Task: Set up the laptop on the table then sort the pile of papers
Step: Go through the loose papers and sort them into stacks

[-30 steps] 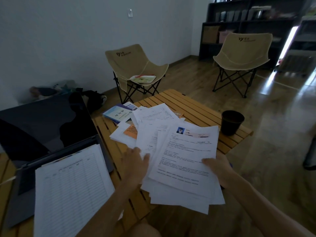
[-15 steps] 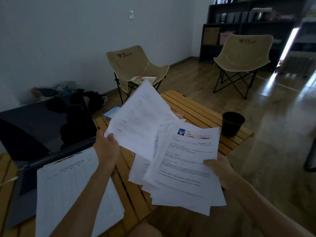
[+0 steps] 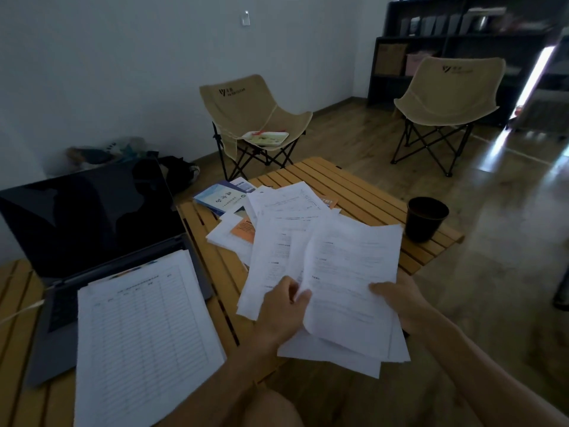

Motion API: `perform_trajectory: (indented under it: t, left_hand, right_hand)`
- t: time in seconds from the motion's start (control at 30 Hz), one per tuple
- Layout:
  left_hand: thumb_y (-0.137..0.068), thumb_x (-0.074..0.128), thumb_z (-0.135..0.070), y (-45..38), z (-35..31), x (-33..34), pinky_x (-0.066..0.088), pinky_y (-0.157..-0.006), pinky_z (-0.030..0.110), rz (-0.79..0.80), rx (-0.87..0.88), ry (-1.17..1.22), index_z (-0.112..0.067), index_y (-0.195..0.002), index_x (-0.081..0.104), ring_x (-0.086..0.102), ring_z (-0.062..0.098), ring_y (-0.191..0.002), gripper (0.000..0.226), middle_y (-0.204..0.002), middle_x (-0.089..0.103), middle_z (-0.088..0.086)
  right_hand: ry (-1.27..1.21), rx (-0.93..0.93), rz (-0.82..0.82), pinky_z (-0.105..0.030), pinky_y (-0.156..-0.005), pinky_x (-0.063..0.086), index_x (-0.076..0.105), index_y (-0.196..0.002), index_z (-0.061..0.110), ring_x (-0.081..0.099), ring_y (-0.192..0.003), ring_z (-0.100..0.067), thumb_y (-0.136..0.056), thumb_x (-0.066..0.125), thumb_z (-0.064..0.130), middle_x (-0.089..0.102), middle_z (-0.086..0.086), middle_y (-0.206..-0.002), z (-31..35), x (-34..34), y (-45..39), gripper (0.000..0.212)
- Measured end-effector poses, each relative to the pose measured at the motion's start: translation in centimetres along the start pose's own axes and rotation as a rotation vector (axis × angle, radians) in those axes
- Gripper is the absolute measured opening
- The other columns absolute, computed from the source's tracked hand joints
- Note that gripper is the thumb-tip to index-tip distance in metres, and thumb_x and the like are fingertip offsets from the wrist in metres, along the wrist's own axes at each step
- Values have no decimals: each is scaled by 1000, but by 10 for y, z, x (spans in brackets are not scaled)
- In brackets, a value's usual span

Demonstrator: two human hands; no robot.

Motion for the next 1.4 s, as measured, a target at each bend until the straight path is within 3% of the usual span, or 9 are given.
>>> perform_trajectory:
  t: [0.13,0.23,0.43,0.63,0.87,1.03,1.13,1.23,1.4]
  left_hand:
    - [-97,50,-44,-37,29,-47,53,-69,30,-223,-79,-258,-16,-94,59,58,13,-82,29,-90,61,-1]
    - [-90,58,-48,-54,50,-52,53,-71,34,-138,-119,-416,-14,-101,54,58,18,-89,36,-98,56,2]
    - [-88,60,-46,-77,57,-52,52,-56,29,-101,-185,-356,-12,-79,55,63,22,-74,36,-87,64,10]
    - [-93,60,-26,-86,41,-51,51,-63,26,9,-205,-140,-6,-99,64,62,18,-81,21,-100,67,10]
    - [-93,53,-22,-86,22,-160,48,-82,36,-661,-216,159,-3,-123,56,60,34,-107,36,-120,60,15]
    - [-82,60,-28,-86,28,-153,54,-90,45,-452,-245,366,-8,-111,64,65,33,-102,36,-111,66,11]
    - [-94,57,-26,-72,14,-92,53,-92,47,-176,-165,239,-10,-122,58,63,27,-103,33,-121,63,8]
    - [-96,53,-24,-55,2,-26,53,-90,39,-80,-34,47,-8,-109,60,59,22,-99,22,-115,63,5]
    - [-97,51,-32,-48,-3,21,50,-94,32,51,-3,36,-15,-123,60,59,17,-106,33,-124,63,2]
  right_hand:
    - [52,-22,3,-39,-73,55,62,-119,15,69,-94,-29,-92,58,-4,70,-6,-108,1,-4,-4,34]
    - [62,-20,-17,-41,-73,55,61,-116,18,68,-95,-31,-92,57,-4,70,-6,-107,3,-8,-6,32]
    - [82,-3,6,-52,-89,53,60,-117,21,66,-100,-33,-93,56,-2,69,-8,-111,2,-8,-8,34]
    - [99,6,16,-53,-91,52,57,-122,20,66,-102,-32,-93,55,-2,68,-7,-116,1,-9,-8,37]
    - [47,1,46,-44,-75,56,58,-126,18,68,-101,-32,-94,54,-4,69,-7,-117,3,-9,-5,39]
    - [34,4,50,-40,-68,56,57,-128,12,70,-94,-32,-93,55,-4,71,-11,-110,4,-9,0,38]
    - [-61,21,6,-38,-67,56,62,-120,14,71,-88,-32,-100,57,29,73,-12,-101,7,-8,-1,25]
    - [-134,69,5,-50,-86,56,66,-115,20,72,-95,-37,-92,55,60,76,-13,-103,6,-7,-3,47]
    - [-21,19,16,-37,-67,56,59,-127,11,71,-89,-32,-97,61,26,73,-13,-103,7,-6,-3,33]
Point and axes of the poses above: each hand's wrist, its own y-axis away from the middle knuckle, its own x-axis out of the palm, z = x × y, the point moved 5 cm from there along -y, towards the middle knuckle
